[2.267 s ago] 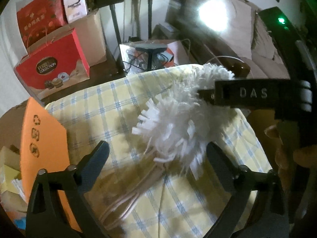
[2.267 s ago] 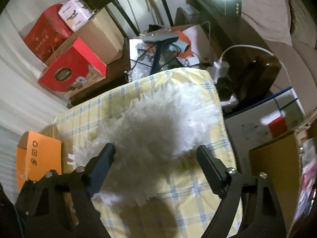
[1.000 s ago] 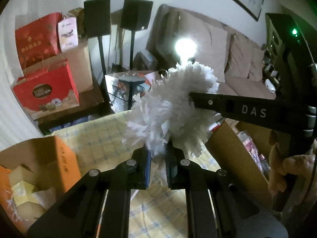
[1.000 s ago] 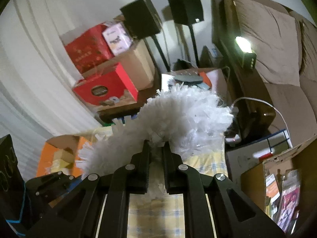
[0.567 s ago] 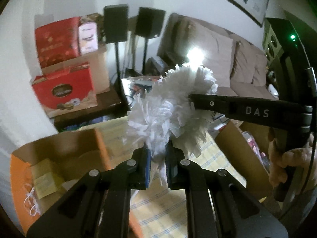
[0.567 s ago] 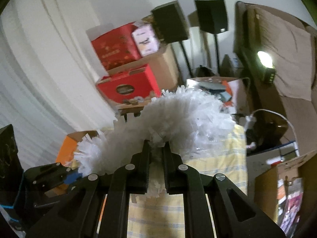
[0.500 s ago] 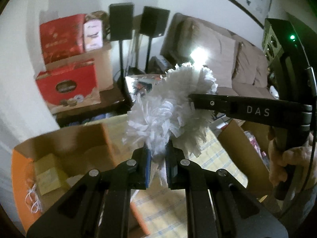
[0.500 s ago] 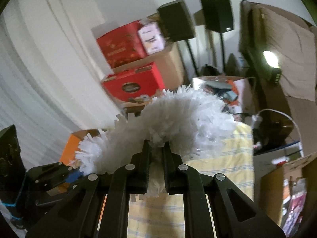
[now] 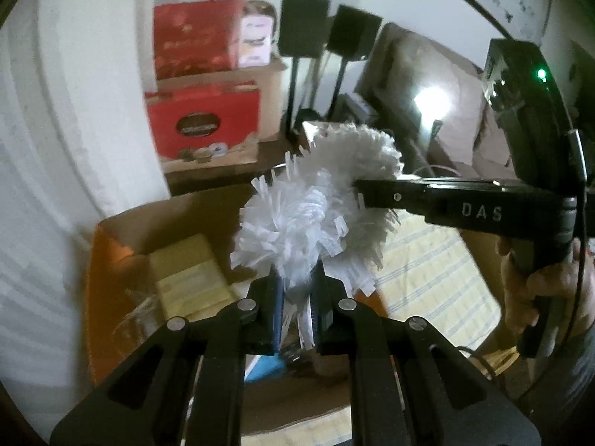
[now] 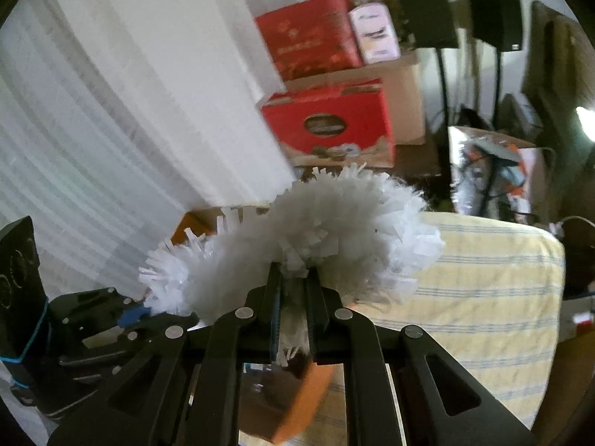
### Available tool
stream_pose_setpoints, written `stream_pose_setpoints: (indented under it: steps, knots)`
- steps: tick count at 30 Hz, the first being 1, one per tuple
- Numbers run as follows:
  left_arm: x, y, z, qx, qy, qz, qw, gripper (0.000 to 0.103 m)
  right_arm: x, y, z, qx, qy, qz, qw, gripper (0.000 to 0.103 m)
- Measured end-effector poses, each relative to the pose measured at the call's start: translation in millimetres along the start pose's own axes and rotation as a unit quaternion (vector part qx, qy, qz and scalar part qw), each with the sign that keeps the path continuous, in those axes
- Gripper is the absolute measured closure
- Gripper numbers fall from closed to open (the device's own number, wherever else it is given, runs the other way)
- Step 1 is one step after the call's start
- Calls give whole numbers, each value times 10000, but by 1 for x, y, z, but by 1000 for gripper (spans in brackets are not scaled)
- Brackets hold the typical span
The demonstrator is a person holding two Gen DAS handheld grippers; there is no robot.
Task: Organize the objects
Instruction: 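Lower the duster into the orange box and open the right tool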
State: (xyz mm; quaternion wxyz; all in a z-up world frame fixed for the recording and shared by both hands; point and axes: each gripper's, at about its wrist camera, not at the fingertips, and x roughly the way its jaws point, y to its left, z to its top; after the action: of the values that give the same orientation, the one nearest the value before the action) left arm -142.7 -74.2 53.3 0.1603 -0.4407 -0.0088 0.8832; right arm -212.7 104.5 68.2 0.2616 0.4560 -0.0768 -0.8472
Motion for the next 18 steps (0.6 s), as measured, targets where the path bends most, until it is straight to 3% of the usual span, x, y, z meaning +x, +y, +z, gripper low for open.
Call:
stream_pose_setpoints:
  steps: [7,18]
  knots:
    - [10,47,-16,-307,306,-296,9986,92,44,34,2,-182,317,110,9993,93]
    - [32,77,-18,-364,521,-265,9976,92,84,52,-10,-344,678,-48,9971,93]
